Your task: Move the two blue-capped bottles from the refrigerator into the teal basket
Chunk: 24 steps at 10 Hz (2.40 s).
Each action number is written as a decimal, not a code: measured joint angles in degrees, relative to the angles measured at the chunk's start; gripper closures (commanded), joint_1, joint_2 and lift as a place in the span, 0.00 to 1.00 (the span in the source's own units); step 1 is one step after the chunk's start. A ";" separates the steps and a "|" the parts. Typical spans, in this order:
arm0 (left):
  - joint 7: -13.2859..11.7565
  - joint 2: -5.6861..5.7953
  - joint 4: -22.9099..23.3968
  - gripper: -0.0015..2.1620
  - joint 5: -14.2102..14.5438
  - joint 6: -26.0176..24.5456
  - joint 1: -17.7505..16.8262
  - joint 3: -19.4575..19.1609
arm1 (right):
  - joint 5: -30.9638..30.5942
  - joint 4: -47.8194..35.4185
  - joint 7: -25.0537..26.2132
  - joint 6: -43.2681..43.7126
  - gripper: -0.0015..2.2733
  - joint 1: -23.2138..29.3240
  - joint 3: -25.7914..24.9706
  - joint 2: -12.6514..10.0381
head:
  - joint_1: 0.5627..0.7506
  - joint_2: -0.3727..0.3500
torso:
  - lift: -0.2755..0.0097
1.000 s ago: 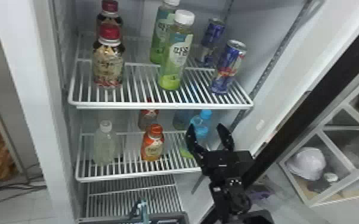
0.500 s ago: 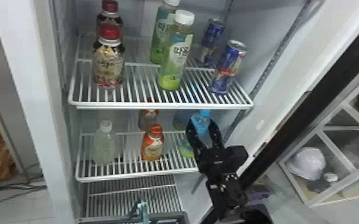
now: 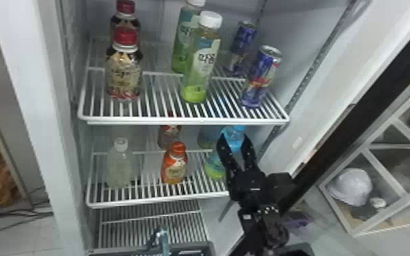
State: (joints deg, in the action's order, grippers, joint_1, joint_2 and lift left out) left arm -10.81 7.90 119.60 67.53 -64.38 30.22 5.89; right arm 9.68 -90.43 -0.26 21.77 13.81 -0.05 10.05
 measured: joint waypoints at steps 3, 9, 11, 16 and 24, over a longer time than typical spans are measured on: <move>0.00 0.10 0.00 0.51 0.09 0.07 0.01 -0.06 | 1.36 -7.57 -0.52 -0.25 0.35 7.32 -0.40 -0.12 | 0.70 0.03 | 0.49; 0.00 0.27 0.00 0.51 0.15 0.12 0.01 0.00 | 3.35 -23.39 -3.69 -6.42 0.35 20.39 -2.58 -0.64 | 0.70 0.03 | 0.49; 0.00 0.27 0.00 0.51 0.15 0.12 0.01 -0.04 | 3.69 -28.75 -5.27 -9.84 0.35 24.76 -3.59 -0.92 | 0.70 0.03 | 0.49; 0.00 0.35 0.00 0.51 0.15 0.12 0.28 -0.18 | 5.00 -40.61 -12.74 -23.87 0.35 32.81 -5.88 1.12 | 0.70 0.03 | 0.49; 0.00 0.36 0.00 0.51 0.15 0.12 0.43 -0.15 | 6.66 -42.67 -17.85 -38.51 0.34 33.27 -5.95 4.48 | 0.70 0.03 | 0.49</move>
State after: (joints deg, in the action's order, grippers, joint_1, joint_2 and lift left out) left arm -10.81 8.26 119.60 67.68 -64.26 30.65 5.74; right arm 16.34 -133.10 -18.11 -16.74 47.08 -6.00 14.53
